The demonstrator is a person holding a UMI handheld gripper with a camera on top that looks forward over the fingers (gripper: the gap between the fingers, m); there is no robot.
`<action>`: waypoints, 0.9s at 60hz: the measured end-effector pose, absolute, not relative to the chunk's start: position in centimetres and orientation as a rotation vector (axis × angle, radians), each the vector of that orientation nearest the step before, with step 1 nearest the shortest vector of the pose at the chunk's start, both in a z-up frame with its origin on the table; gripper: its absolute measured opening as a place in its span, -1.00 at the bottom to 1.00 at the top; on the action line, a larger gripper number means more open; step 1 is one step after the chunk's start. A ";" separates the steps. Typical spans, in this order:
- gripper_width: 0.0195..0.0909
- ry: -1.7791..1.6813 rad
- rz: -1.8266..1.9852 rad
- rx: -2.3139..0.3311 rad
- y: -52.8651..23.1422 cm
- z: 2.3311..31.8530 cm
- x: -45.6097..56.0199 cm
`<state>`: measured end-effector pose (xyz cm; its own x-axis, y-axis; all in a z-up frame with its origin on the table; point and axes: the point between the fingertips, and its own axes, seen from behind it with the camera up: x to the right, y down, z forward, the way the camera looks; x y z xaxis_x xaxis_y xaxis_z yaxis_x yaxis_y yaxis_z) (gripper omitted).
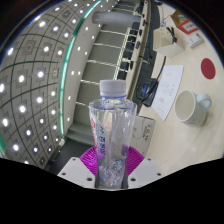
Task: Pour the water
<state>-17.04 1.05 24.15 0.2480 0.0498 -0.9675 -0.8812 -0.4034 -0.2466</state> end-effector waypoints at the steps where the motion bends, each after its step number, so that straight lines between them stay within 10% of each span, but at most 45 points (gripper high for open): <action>1: -0.65 0.829 1.340 -1.602 1.5 24.0 -16.8; 30: -0.65 1.434 1.906 -1.283 5.4 19.9 -15.2; 54: -0.65 0.742 1.222 -1.713 4.8 24.4 -12.1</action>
<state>-12.08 4.77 24.39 0.3376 0.0202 -0.9411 -0.8446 -0.4348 -0.3123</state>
